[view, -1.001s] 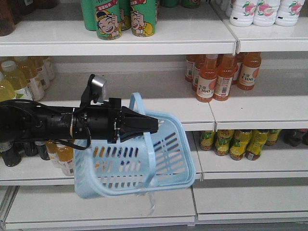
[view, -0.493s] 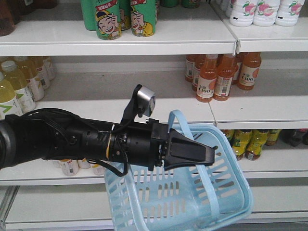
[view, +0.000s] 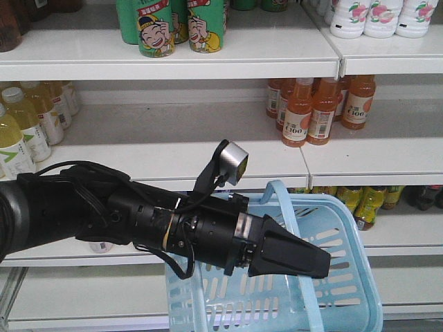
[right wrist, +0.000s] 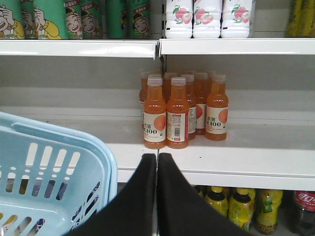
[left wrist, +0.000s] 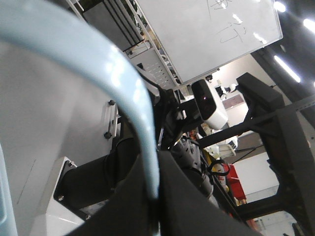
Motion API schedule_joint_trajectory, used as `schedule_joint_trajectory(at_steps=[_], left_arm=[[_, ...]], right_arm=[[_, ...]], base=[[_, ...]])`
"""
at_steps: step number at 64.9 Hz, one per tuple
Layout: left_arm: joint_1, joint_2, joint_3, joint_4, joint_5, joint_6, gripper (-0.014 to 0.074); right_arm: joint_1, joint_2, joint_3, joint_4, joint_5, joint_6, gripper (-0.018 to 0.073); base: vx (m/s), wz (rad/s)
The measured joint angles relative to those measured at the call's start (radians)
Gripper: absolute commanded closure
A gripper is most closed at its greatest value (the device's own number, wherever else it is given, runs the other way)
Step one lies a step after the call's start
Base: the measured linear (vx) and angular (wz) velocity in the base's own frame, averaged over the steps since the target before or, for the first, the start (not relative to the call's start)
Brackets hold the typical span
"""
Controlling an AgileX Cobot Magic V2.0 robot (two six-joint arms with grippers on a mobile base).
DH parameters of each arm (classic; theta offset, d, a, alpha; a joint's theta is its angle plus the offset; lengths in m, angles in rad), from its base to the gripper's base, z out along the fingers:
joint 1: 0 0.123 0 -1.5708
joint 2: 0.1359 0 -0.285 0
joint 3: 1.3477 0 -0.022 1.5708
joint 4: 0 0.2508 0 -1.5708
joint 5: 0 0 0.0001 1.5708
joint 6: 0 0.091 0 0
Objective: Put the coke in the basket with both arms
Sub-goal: 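Lift the basket off the shelf with the left gripper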
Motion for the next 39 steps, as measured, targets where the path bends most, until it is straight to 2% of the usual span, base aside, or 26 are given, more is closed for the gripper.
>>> schedule_joint_trajectory(at_steps=[7,39], left_arm=[[0.0,0.0,0.0,0.042,0.0,0.0,0.0603],[0.0,0.0,0.0,0.074,-0.005,0.0,0.0603]], right_arm=[[0.0,0.0,0.0,0.0,0.0,0.0,0.0564],[0.0,0.0,0.0,0.0,0.0,0.0,0.0564]], base=[[0.0,0.0],[0.0,0.0]])
